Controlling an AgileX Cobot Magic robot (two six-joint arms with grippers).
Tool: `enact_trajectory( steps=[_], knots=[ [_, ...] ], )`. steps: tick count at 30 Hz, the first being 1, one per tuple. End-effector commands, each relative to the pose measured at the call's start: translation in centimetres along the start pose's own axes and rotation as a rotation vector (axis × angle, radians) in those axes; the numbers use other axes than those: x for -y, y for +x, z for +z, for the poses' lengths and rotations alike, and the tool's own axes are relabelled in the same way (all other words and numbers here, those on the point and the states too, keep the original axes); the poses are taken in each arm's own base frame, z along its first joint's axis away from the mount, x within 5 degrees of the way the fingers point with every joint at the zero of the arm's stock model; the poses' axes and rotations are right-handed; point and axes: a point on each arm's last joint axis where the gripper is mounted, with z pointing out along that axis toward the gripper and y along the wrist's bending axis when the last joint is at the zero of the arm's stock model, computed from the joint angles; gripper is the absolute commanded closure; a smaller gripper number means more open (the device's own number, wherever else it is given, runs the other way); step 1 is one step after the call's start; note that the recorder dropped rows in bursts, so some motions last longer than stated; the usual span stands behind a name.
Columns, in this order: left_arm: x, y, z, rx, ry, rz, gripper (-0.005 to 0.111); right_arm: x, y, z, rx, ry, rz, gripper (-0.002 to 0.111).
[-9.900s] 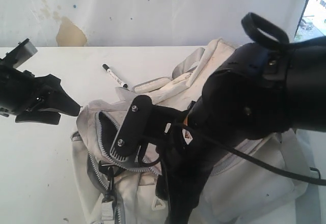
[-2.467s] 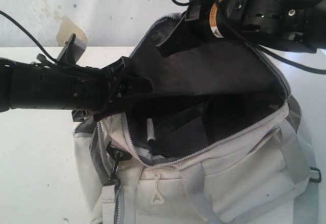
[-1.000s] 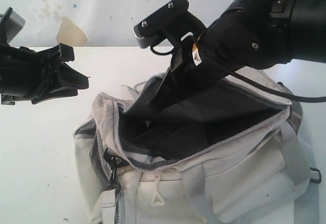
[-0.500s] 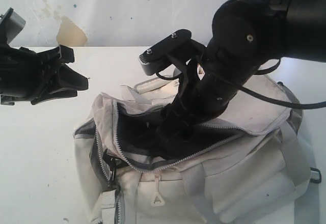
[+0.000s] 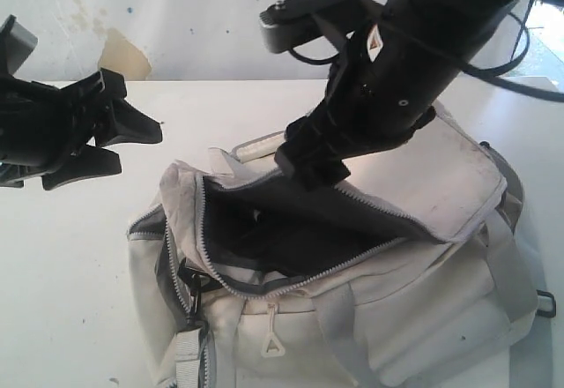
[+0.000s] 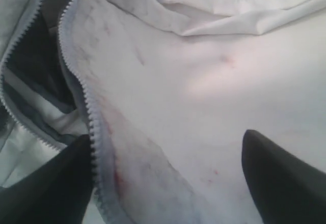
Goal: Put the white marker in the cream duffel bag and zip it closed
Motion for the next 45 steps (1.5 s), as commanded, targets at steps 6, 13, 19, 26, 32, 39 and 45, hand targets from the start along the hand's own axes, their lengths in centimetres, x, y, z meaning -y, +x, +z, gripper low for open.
enact_trajectory(
  steps=[6, 13, 19, 26, 32, 39, 45],
  knots=[
    [0.0, -0.6, 0.6, 0.041, 0.024, -0.092, 0.035, 0.9, 0.1, -2.1, -0.057, -0.166, 0.070, 0.036],
    [-0.3, 0.2, 3.2, -0.024, 0.014, -0.104, 0.035, 1.6, -0.1, -4.5, 0.028, -0.112, -0.008, 0.036],
    [0.1, 0.7, 4.1, -0.042, 0.021, -0.107, 0.035, 5.4, -0.4, -1.9, -0.014, -0.022, 0.090, 0.036],
    [0.6, 1.2, 4.4, -0.052, 0.025, -0.092, 0.035, 15.2, 0.3, 4.1, -0.019, 0.095, 0.266, 0.038],
    [0.0, 1.4, 4.4, -0.073, -0.040, -0.054, 0.034, 18.5, 0.6, 9.5, -0.012, 0.136, 0.176, 0.044],
    [-0.1, 1.7, 5.0, -0.093, -0.035, -0.066, 0.013, 20.2, 0.8, 11.8, 0.030, 0.171, 0.203, 0.032],
    [-1.3, 2.1, 7.0, -0.139, -0.050, -0.137, 0.013, 20.3, 1.2, 13.0, 0.001, 0.157, 0.214, 0.032]
  ],
)
